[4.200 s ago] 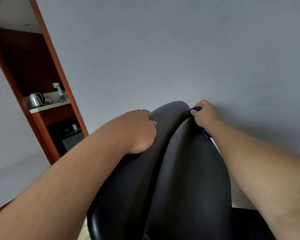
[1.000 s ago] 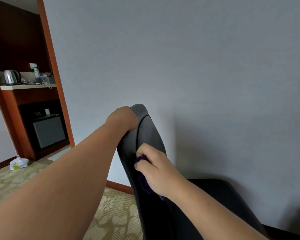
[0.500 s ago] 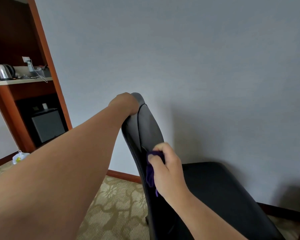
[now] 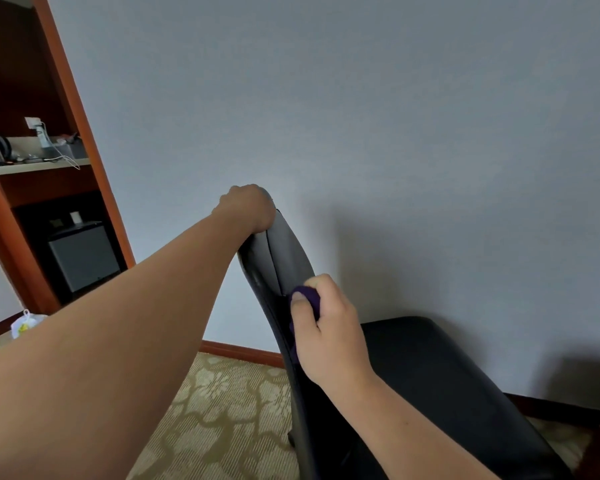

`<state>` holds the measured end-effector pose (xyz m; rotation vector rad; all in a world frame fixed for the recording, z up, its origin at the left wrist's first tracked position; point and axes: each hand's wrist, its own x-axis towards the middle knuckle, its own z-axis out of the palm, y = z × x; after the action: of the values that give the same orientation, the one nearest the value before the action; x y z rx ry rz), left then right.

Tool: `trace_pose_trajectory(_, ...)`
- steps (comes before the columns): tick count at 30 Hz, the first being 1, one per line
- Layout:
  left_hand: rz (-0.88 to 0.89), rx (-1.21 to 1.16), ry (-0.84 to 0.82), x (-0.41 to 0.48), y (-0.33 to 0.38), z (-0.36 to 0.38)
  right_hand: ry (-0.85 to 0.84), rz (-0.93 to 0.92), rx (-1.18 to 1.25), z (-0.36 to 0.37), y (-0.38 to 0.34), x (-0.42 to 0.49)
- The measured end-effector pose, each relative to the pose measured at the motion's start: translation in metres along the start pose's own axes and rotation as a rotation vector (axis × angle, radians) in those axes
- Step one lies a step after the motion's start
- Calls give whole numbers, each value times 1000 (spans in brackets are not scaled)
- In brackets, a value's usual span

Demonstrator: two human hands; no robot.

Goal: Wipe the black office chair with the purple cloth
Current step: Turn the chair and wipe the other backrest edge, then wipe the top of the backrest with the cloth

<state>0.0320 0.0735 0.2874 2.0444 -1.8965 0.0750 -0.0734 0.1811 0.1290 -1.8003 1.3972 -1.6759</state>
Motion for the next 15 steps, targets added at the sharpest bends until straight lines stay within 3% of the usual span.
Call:
trace_pose_trajectory(3, 8, -68, -14, -3, 5, 2, 48, 121, 80, -8, 5, -10)
trace_pose_trajectory(10, 68, -133, 6, -25, 23, 3, 281, 207, 431, -22, -29, -18)
trace_pose_trajectory(15, 161, -226, 87, -50, 43, -3, 230, 133, 421, -49, -62, -2)
